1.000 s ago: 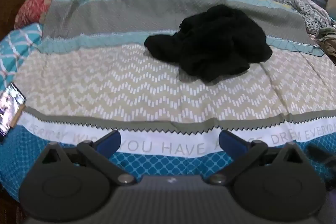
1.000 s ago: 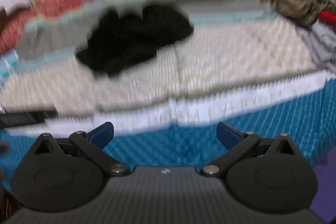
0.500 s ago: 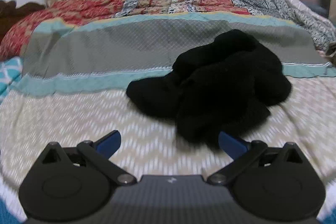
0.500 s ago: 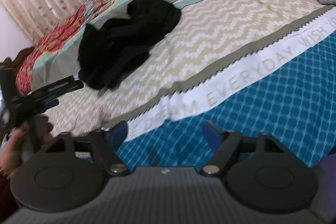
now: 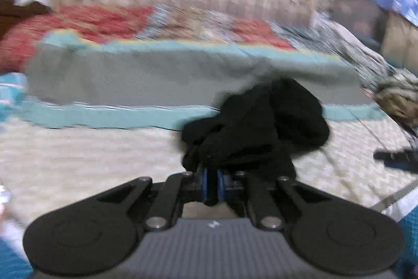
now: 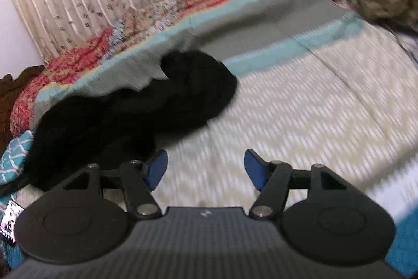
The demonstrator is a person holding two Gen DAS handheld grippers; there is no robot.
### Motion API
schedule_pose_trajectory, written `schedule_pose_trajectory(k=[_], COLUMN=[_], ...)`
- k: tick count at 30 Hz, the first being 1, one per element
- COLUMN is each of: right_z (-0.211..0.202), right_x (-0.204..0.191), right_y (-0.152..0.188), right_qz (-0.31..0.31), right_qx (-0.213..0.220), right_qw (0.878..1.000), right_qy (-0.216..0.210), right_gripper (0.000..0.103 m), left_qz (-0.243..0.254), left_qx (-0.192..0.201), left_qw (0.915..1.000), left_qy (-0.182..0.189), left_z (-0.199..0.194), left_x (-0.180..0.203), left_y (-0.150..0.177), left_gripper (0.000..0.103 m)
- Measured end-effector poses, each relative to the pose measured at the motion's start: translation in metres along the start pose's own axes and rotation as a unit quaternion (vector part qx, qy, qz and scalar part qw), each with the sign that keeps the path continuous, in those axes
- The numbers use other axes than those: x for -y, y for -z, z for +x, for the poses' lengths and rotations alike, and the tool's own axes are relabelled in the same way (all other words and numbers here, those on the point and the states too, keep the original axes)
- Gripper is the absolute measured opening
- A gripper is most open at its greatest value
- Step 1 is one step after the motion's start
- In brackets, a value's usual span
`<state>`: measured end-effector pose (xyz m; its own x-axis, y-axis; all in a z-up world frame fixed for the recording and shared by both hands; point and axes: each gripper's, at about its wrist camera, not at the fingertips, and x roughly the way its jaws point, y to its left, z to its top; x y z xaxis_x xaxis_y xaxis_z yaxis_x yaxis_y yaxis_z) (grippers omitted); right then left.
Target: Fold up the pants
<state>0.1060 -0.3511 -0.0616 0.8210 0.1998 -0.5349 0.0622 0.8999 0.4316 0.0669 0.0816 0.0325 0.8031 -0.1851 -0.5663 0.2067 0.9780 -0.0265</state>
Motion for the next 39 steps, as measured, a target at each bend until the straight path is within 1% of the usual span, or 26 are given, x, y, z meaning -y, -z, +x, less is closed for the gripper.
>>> schedule_pose_trajectory(k=[2,4,6,7,8,9,10,12,14,15,16,17,18,19,21,23,24,26,28,29,30,31,32,35,37,39], right_z=[0.016,0.031,0.052,0.060,0.072,0.089,0.099,0.131,0.162,0.175,0.182,0.185,0.181,0.171,0.131,0.083,0.058,0.021,-0.003,-0.009,-0.016,-0.025,-0.037,-0.060,-0.058,-0.050], right_x=[-0.004,-0.008,-0.011,-0.012,-0.012,-0.013,-0.014,-0.020,-0.021,-0.017,-0.013,-0.010,-0.009,-0.007,0.005,0.028,0.041,0.062,0.090,0.106,0.121,0.131,0.141,0.142,0.129,0.112], right_y=[-0.014,-0.024,-0.037,-0.043,-0.051,-0.060,-0.064,-0.072,-0.067,-0.062,-0.058,-0.055,-0.054,-0.059,-0.079,-0.091,-0.093,-0.085,-0.067,-0.058,-0.048,-0.039,-0.031,-0.020,-0.017,-0.023], right_qz=[-0.004,-0.010,-0.020,-0.025,-0.033,-0.043,-0.049,-0.059,-0.074,-0.064,-0.049,-0.042,-0.038,-0.027,0.005,0.043,0.044,0.018,-0.006,-0.007,-0.005,-0.001,0.005,0.025,0.012,-0.011], right_qx=[0.010,0.019,0.025,0.028,0.030,0.024,0.017,-0.003,-0.037,-0.060,-0.083,-0.098,-0.104,-0.091,-0.027,0.035,0.056,0.077,0.065,0.043,0.029,0.029,0.034,0.051,0.056,0.059], right_qw=[1.000,1.000,0.999,0.999,0.999,0.999,0.998,0.998,0.994,0.993,0.992,0.992,0.992,0.994,0.999,0.998,0.997,0.996,0.993,0.990,0.985,0.980,0.978,0.978,0.981,0.984], right_qy=[0.003,-0.003,-0.002,0.003,0.010,0.016,0.020,0.031,0.067,0.081,0.075,0.064,0.064,0.061,0.035,0.004,0.007,0.043,0.100,0.133,0.172,0.197,0.205,0.201,0.186,0.167], right_gripper=[0.068,0.068,0.068,0.068,0.070,0.078,0.080,0.089,0.088,0.082,0.067,0.010,0.011,0.011,0.011,0.011,0.012,0.015,0.036,0.061,0.061,0.061,0.061,0.061,0.061,0.061], left_qz=[-0.012,-0.010,0.003,-0.001,-0.012,-0.027,-0.040,-0.045,-0.042,-0.045,-0.047,-0.049,-0.051,-0.053,-0.058,-0.062,-0.062,-0.056,-0.048,-0.040,-0.031,-0.022,-0.018,-0.012,-0.005,-0.009], left_qx=[0.006,0.010,0.012,0.008,-0.002,-0.012,-0.016,-0.012,-0.008,-0.008,-0.008,-0.009,-0.008,-0.007,-0.007,-0.007,-0.007,-0.008,-0.015,-0.018,-0.019,-0.020,-0.022,-0.034,-0.034,-0.035], left_qw=[0.9995,0.9974,0.9927,0.9908,0.9892,0.9882,0.9874,0.9869,0.9866,0.9866,0.9869,0.9870,0.9869,0.9868,0.9868,0.9872,0.9877,0.9894,0.9915,0.9922,0.9925,0.9930,0.9934,0.9942,0.9938,0.9937], left_qy=[-0.028,-0.071,-0.120,-0.135,-0.146,-0.151,-0.152,-0.154,-0.158,-0.157,-0.154,-0.153,-0.153,-0.153,-0.151,-0.147,-0.143,-0.134,-0.120,-0.117,-0.116,-0.115,-0.111,-0.102,-0.106,-0.106], left_z=[-0.032,-0.058,-0.073,-0.077,-0.077,-0.078,-0.079,-0.083,-0.082,-0.082,-0.083,-0.082,-0.083,-0.083,-0.081,-0.077,-0.076,-0.074,-0.072,-0.071,-0.071,-0.071,-0.071,-0.072,-0.074,-0.077], left_x=[-0.032,-0.056,-0.071,-0.077,-0.083,-0.087,-0.089,-0.088,-0.089,-0.088,-0.093,-0.097,-0.099,-0.101,-0.102,-0.103,-0.102,-0.099,-0.094,-0.091,-0.087,-0.085,-0.083,-0.078,-0.076,-0.077], left_y=[0.003,0.007,0.014,0.018,0.019,0.022,0.025,0.027,0.027,0.025,0.025,0.024,0.025,0.026,0.027,0.033,0.035,0.042,0.049,0.053,0.056,0.059,0.062,0.069,0.072,0.074], left_gripper=[0.007,0.007,0.007,0.007,0.007,0.007,0.007,0.007,0.007,0.007,0.007,0.007,0.007,0.007,0.007,0.007,0.007,0.007,0.007,0.007,0.007,0.007,0.007,0.008,0.007,0.008])
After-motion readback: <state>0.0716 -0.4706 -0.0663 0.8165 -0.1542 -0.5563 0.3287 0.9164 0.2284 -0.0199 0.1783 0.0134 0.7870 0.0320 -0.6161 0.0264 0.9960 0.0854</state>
